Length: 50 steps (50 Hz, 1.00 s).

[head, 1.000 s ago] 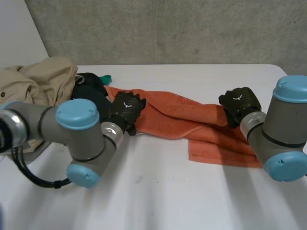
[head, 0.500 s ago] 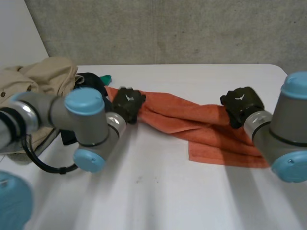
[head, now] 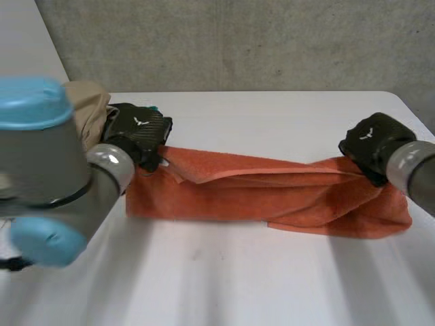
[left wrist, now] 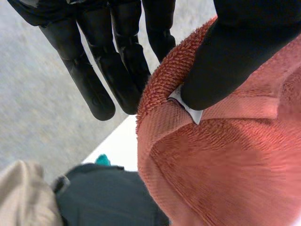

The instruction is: Fold the laundry.

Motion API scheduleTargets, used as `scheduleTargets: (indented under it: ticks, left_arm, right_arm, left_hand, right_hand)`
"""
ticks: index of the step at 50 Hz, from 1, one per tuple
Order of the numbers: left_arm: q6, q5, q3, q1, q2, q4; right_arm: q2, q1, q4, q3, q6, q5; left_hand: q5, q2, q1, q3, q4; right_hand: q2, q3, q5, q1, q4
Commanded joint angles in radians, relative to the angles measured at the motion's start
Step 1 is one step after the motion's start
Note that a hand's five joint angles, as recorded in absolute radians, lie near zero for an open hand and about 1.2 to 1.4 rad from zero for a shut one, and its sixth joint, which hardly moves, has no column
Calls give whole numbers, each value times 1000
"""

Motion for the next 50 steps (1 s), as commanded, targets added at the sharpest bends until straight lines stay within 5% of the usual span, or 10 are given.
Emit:
scheduleTargets:
  ticks: [1,9,11,27,31,37,45,50]
  left_arm:
    - [7,-10,356,62,-248,113]
    - [6,-80,568,85,-212,462]
    - [4,-93,556,80,-177,531]
    - [-21,-51,24,77,-55,493]
    - [-22,-50,-48,82,-63,491]
    - [-22,-51,-101,86,-66,491]
    - [-27,-51,-125,99,-13,482]
    - [-30,-51,-147,105,27,468]
  right_arm:
    - [153,6,-280,-174,99,25]
    - [62,9,-872,-257,176,54]
    - [32,11,-887,-245,174,48]
    - [-45,52,-222,160,196,-9]
    - [-5,119,-222,218,251,-9]
    - [23,144,-273,232,340,-15]
    - [-6,0,-264,212,429,-72]
    - [-32,-118,-203,223,447,-207]
  left_hand:
    - [247,199,271,205,198]
    - [247,199,271,205,198]
    - [247,199,271,205,198]
    - [247,199,271,205,198]
    - [247,199,271,205,198]
    - [247,199,271,205,198]
    - [247,199,271,205,198]
    - [247,199,271,205,198]
  right_hand:
    - [219,206,239,424,207]
    - [219,206,239,424,207]
    - [219,206,239,424,207]
    - [219,206,239,424,207]
    - [-451,-463,-430,-245,-462]
    - [-734,-746,-713,-529,-745]
    - [-766,-779,-746,-561,-778]
    - [-752,-764,-731,-547,-763]
